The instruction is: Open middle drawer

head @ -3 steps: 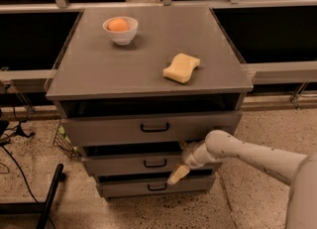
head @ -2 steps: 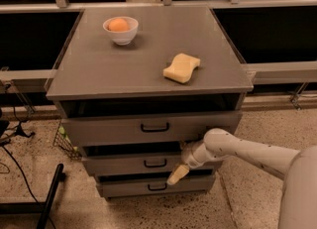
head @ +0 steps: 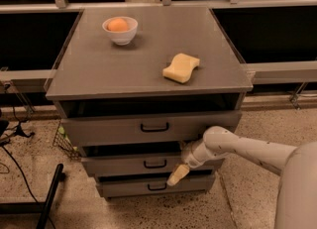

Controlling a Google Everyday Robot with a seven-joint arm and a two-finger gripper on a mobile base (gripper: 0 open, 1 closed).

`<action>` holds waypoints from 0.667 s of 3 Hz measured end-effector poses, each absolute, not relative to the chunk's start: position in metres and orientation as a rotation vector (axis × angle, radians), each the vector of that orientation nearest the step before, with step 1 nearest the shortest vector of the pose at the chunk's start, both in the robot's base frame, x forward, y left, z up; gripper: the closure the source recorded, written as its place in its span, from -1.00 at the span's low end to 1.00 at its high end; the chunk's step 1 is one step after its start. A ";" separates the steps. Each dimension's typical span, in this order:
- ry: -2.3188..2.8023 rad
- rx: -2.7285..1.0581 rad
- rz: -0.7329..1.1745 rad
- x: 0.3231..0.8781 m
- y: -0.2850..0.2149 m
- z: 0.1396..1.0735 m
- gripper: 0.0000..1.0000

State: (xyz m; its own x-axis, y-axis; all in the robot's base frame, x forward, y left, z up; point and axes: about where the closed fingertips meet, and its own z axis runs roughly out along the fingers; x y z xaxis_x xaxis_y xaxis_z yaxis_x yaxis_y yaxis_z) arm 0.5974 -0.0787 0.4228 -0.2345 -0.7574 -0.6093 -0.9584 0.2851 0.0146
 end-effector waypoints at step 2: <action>2.095 -1.533 0.572 0.591 -0.079 0.425 -1.00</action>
Offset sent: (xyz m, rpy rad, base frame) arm -0.0557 -0.0114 -0.0146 -0.0017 0.3053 -0.0106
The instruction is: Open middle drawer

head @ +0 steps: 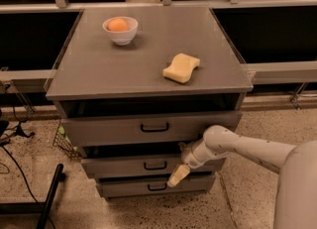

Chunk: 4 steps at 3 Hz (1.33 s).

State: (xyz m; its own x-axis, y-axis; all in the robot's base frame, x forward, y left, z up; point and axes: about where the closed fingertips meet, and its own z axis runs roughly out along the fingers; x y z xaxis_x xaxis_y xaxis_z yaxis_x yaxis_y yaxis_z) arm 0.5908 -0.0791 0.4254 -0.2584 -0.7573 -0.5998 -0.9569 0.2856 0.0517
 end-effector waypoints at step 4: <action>2.199 -1.554 0.733 0.554 -0.090 0.432 -1.00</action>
Offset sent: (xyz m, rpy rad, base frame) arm -0.0827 -0.0293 0.0045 -0.0078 0.3635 0.0293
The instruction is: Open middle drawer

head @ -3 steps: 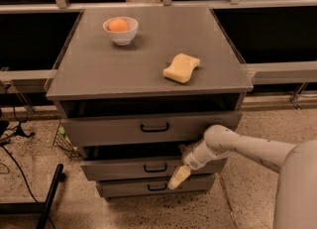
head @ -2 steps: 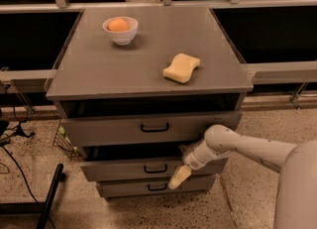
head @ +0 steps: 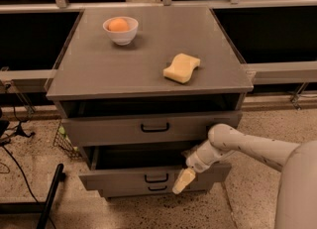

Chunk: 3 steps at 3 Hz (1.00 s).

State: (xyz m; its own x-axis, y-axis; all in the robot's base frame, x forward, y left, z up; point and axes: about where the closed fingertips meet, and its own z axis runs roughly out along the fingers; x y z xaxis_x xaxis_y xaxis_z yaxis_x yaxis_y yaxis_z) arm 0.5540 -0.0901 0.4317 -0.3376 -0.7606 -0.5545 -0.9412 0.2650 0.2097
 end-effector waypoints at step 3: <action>2.278 -1.619 0.911 0.497 -0.108 0.443 -1.00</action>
Offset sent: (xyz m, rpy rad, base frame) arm -0.0210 -0.0109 0.0049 -0.0094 0.0799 0.0192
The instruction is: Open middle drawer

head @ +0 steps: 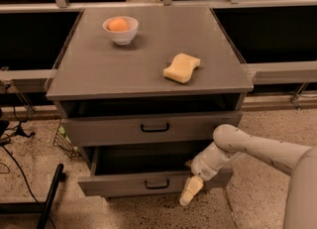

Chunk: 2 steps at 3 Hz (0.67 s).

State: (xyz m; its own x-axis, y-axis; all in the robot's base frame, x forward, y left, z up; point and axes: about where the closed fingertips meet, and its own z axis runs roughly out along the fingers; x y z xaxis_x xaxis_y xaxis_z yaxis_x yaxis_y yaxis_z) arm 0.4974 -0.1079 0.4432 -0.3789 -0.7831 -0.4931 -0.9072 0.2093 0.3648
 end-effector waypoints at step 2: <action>2.440 -1.520 1.017 0.454 -0.136 0.449 -1.00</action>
Offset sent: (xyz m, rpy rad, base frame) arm -0.0584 -0.0421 0.0099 -0.0507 0.1849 -0.0983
